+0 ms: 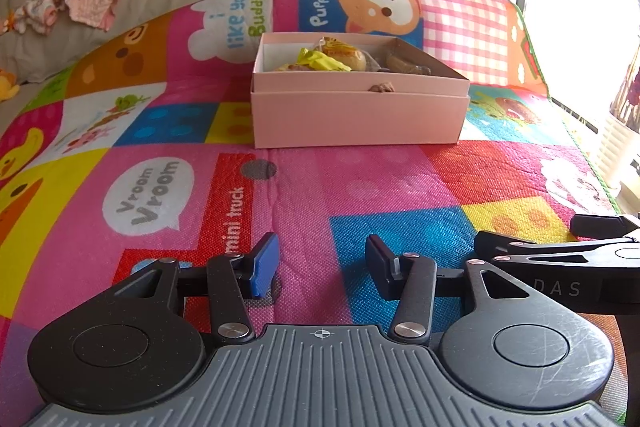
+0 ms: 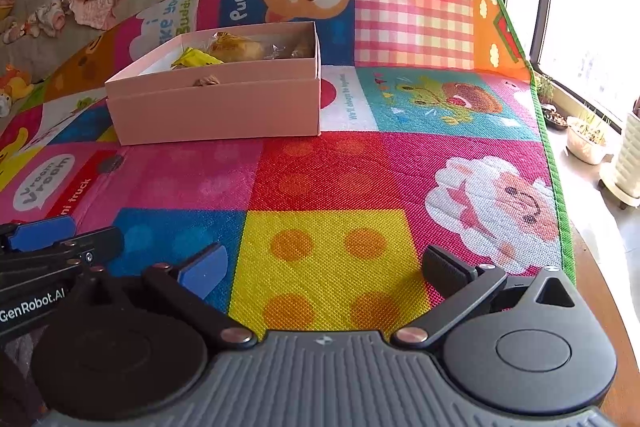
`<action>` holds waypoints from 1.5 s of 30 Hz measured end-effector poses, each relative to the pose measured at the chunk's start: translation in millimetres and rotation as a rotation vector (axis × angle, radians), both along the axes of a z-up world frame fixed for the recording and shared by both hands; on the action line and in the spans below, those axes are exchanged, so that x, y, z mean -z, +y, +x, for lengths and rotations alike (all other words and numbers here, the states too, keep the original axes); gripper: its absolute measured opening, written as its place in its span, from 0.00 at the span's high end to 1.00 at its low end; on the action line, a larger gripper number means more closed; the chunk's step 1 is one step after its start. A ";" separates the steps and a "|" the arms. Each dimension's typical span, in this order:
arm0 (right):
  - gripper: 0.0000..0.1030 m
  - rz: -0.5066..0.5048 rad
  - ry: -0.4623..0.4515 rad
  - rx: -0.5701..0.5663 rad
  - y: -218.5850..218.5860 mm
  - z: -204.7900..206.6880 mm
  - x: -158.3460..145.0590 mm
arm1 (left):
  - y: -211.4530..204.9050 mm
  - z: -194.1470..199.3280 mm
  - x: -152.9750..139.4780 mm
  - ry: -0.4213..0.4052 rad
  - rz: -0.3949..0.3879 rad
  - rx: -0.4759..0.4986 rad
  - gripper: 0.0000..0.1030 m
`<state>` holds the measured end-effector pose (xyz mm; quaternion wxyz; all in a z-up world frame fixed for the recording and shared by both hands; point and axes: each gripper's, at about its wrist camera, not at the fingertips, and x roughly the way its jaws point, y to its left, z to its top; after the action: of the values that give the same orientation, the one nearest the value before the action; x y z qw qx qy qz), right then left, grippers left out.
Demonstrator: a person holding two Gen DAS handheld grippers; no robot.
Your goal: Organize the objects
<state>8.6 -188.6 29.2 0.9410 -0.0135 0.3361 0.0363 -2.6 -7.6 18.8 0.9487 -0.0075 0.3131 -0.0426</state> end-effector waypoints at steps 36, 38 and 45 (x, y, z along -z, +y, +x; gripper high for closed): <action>0.00 0.003 0.000 0.001 0.5 -0.4 -0.3 | 0.0 1.2 0.2 -0.001 0.013 0.001 0.49; 0.00 0.002 0.000 0.001 0.2 -0.7 -0.4 | 0.1 1.3 0.2 -0.001 0.010 0.001 0.49; 0.00 0.002 0.000 0.002 0.1 -0.9 -0.3 | 0.5 1.7 -0.4 -0.002 0.001 0.001 0.49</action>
<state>7.7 -188.6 29.5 0.9411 -0.0121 0.3360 0.0357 -1.0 -7.1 19.2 0.9491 -0.0068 0.3120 -0.0427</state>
